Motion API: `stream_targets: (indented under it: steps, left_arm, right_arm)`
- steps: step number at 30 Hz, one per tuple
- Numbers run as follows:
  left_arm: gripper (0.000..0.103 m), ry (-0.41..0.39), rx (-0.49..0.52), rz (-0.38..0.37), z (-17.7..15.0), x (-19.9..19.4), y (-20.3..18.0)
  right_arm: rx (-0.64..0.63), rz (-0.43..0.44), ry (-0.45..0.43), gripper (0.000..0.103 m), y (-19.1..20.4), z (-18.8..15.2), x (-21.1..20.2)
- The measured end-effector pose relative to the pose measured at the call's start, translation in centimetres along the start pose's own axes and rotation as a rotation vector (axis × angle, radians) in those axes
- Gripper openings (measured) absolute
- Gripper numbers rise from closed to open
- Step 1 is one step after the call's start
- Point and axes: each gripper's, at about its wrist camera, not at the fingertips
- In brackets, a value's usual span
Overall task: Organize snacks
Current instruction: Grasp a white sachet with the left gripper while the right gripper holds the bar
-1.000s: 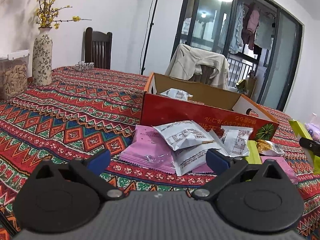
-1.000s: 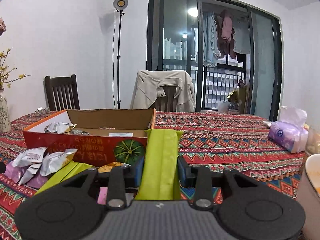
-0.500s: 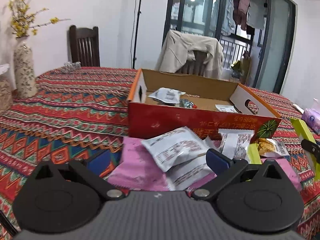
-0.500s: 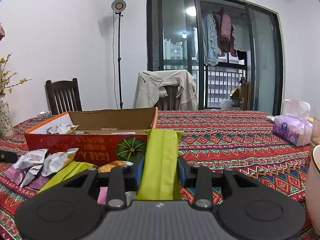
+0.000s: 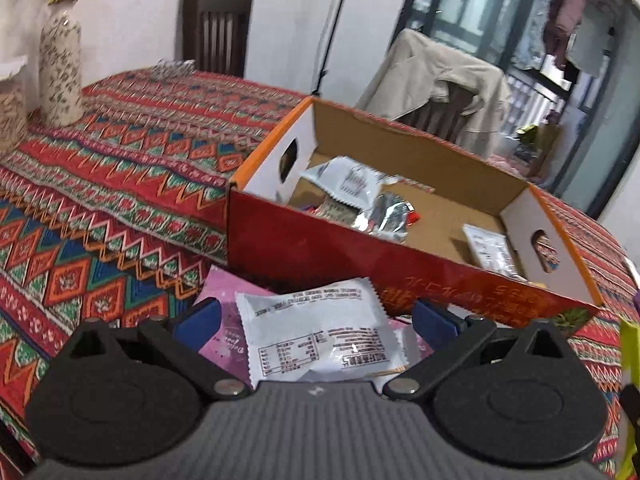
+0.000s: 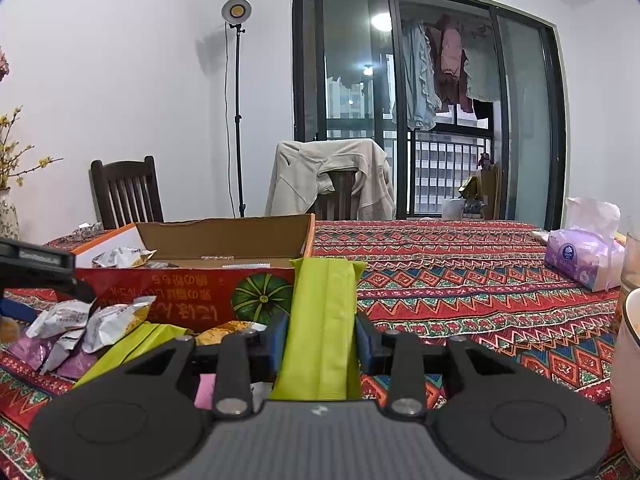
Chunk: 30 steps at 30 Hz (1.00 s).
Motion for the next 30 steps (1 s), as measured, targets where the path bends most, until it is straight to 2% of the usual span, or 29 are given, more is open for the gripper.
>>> stream_targets:
  steps: [6, 8, 11, 12, 14, 16, 18, 21, 25, 30]
  left_arm:
    - [0.103, 0.004, 0.015, 0.036, 0.0, 0.4, -0.7]
    - [0.099, 0.002, 0.026, 0.054, -0.2, 0.4, -0.8]
    - [0.087, -0.008, 0.034, 0.066, -0.4, 0.1, -0.8]
    - [0.080, -0.011, 0.039, 0.064, -0.4, -0.1, -0.8]
    - [0.074, -0.013, 0.041, 0.052, -0.6, -0.5, -0.6]
    - [0.059, -0.020, 0.046, 0.040, -0.7, -0.8, -0.4]
    - [0.050, -0.027, 0.052, 0.024, -0.9, -1.1, -0.1]
    - [0.029, -0.035, 0.062, -0.008, -1.1, -1.6, 0.4]
    - [0.020, -0.069, 0.083, -0.046, -1.6, -2.5, 1.0]
    - [0.017, -0.144, 0.117, -0.081, -1.9, -4.3, 1.4]
  right_arm:
    - [0.005, 0.007, 0.003, 0.034, -0.2, 0.1, 0.0]
    - [0.003, 0.009, 0.002, 0.034, -0.2, 0.1, -0.1]
    - [0.006, 0.009, 0.002, 0.034, -0.4, 0.1, -0.2]
    - [0.006, 0.009, 0.002, 0.035, -0.3, 0.1, -0.2]
    - [0.006, 0.008, 0.002, 0.035, -0.3, 0.1, -0.2]
    - [0.006, 0.008, 0.001, 0.035, -0.4, 0.1, -0.2]
    - [0.007, 0.007, 0.000, 0.035, -0.4, 0.1, -0.2]
    - [0.006, 0.006, -0.001, 0.035, -0.4, 0.1, -0.3]
    - [0.008, 0.002, -0.005, 0.035, -0.4, 0.1, -0.4]
    - [0.008, -0.004, -0.008, 0.035, -0.2, 0.0, -0.4]
Point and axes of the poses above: each gripper's, at about its wrist camera, not at the fingertips, and x roughly the way its jaws point, y to its left, z to its top, and after that the axes turned 1 degree about z, right-handed
